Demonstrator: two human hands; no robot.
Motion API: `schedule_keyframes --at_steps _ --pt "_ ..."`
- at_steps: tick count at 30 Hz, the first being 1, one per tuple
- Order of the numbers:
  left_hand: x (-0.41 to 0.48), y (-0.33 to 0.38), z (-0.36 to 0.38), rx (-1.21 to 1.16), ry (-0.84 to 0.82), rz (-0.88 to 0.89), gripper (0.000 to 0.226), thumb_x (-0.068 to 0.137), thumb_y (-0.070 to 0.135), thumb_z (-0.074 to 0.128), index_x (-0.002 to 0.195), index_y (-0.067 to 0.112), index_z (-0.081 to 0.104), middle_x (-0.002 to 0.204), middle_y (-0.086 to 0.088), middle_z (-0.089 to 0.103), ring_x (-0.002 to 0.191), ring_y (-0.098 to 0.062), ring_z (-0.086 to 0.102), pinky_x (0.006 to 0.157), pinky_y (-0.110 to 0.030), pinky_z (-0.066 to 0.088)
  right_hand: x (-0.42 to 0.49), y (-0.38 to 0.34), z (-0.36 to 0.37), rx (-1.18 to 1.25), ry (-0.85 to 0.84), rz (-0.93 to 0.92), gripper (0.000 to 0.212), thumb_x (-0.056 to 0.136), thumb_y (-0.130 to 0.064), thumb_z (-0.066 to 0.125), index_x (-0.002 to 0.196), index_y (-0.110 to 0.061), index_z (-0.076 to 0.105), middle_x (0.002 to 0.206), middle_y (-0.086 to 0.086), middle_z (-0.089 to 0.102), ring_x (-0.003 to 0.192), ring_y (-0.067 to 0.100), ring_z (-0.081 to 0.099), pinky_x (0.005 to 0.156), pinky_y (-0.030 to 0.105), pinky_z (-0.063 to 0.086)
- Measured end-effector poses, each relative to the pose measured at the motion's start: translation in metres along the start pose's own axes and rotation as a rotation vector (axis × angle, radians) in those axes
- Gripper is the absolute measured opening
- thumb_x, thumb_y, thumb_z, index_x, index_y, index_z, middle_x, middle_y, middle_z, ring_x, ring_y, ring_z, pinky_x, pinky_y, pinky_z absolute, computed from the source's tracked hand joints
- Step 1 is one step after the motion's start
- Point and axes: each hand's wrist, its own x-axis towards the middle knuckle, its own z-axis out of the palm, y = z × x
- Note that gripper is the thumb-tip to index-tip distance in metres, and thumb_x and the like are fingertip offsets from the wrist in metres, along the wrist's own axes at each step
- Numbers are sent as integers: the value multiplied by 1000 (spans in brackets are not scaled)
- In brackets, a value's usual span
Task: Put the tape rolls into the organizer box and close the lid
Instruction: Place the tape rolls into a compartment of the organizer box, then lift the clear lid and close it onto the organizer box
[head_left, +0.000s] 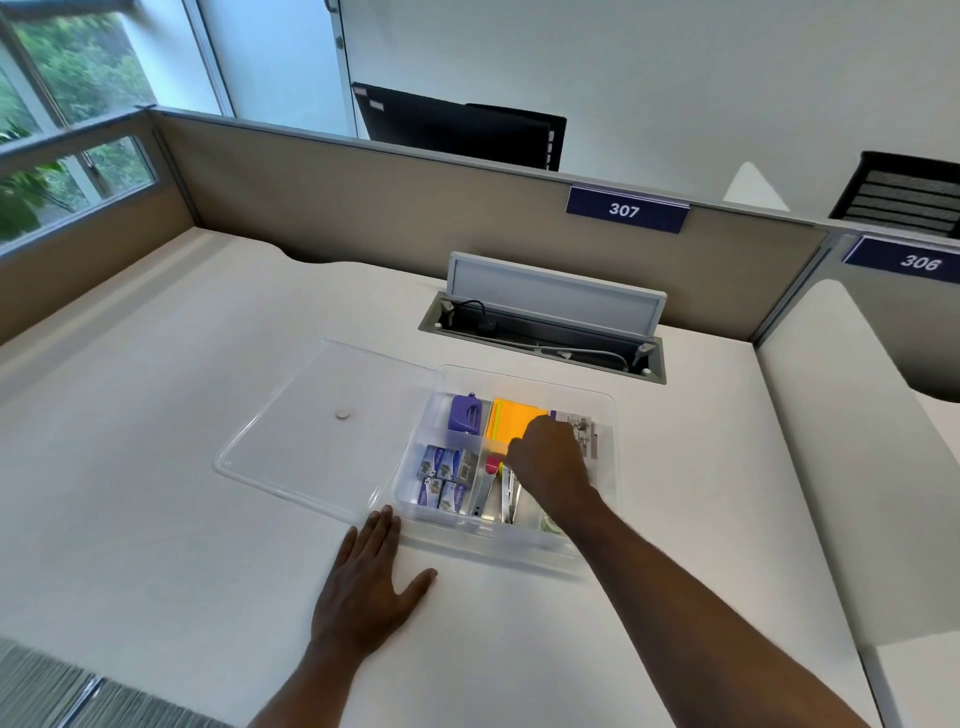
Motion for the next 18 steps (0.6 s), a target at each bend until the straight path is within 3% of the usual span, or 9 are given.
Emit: schedule_keyframes --at_steps 3,8,11,13,14,16,18 --pt "-2 3 -3 -19 22 11 76 88 60 25 146 11 27 156 -2 22 145 -12 13 116 -25 -5 -5 -17 14 48 80 -43 26 92 -19 48 84 1 62 93 22 67 87 34 63 65 29 40" --pt "-6 5 -9 -52 10 2 59 87 39 39 133 4 50 143 -12 47 135 -25 41 113 -27 3 -14 -52 39 31 125 -94 35 93 -26 50 88 6 64 91 26 68 89 36 63 63 33 38" --pt "0 -5 -11 -120 75 20 39 83 25 55 116 9 66 127 -8 62 120 -22 58 111 -27 26 -14 -77 54 82 124 -108 34 92 -26 52 85 5 65 87 23 70 87 35 65 63 32 41" --pt "12 -16 -28 -169 103 -20 24 82 21 63 103 18 73 113 1 71 104 -15 67 92 -30 50 -12 -95 65 98 110 -109 33 92 -26 51 86 3 66 86 22 71 86 32 67 64 29 42" --pt "20 -24 -38 -182 115 -47 18 81 21 66 97 22 74 103 5 74 93 -14 70 81 -30 55 -11 -105 72 115 102 -105 33 93 -26 51 87 3 66 86 21 71 85 31 67 63 27 40" --pt "34 -41 -56 -217 141 -110 11 82 21 64 88 26 72 89 9 74 76 -15 69 67 -27 53 -12 -122 89 126 87 -90 32 94 -24 48 89 3 66 88 20 71 86 30 68 64 27 44" --pt "49 -59 -74 -236 148 -161 12 86 23 58 84 29 68 80 8 71 71 -18 66 62 -27 48 -16 -137 107 111 64 -88 32 94 -23 45 92 2 65 93 20 70 92 31 66 75 34 54"
